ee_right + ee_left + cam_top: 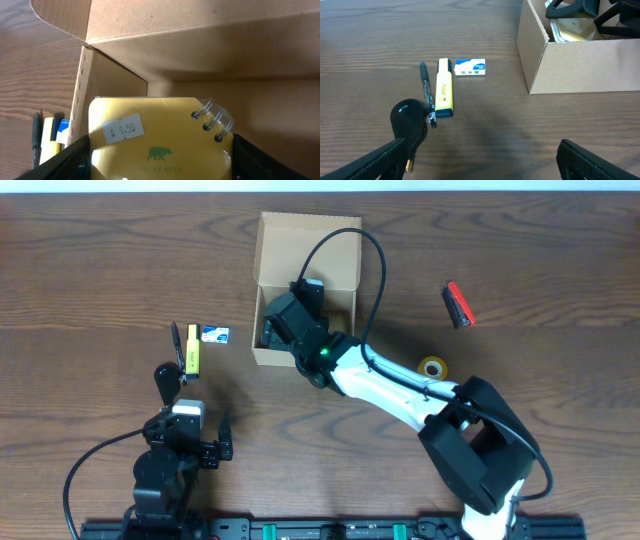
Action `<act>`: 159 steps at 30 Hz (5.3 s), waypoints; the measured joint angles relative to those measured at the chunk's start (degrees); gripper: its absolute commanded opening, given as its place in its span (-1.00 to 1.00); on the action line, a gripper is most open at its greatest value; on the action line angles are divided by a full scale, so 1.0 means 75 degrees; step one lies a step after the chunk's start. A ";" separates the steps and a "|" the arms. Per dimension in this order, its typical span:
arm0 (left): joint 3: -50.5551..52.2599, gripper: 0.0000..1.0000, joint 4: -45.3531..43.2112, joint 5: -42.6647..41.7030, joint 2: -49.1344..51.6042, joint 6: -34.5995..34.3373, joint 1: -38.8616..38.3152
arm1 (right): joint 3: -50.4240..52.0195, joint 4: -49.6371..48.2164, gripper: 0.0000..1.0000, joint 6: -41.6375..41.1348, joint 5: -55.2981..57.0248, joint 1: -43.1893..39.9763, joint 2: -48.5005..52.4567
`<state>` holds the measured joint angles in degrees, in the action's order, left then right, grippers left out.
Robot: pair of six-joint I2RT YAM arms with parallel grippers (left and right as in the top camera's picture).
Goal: Pack container
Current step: 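Carry the notepad left and lower it into the cardboard box, then open the right gripper and lift out toward the red stapler, then lower the right gripper onto the red stapler and grasp it, then carry the stapler into the box and lower it beside the notepad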
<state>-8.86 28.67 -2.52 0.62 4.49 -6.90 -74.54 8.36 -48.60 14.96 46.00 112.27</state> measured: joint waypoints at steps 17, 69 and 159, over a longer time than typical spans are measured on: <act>0.0000 0.90 0.0000 0.0000 0.0000 0.0000 0.0000 | 0.0000 -0.0003 0.78 -0.0012 -0.0055 -0.0003 0.0000; 0.0000 0.90 0.0003 0.0000 0.0000 0.0000 0.0003 | -0.0061 0.3118 0.99 0.6152 -0.0020 -0.5278 -0.2838; 0.0000 0.90 0.0003 0.0000 0.0000 0.0000 0.0000 | -0.0979 0.1836 -0.98 0.8495 -0.2229 -0.4820 -0.0734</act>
<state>-8.86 28.69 -2.52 0.62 4.49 -6.90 -81.89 22.13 15.11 -1.76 9.85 106.76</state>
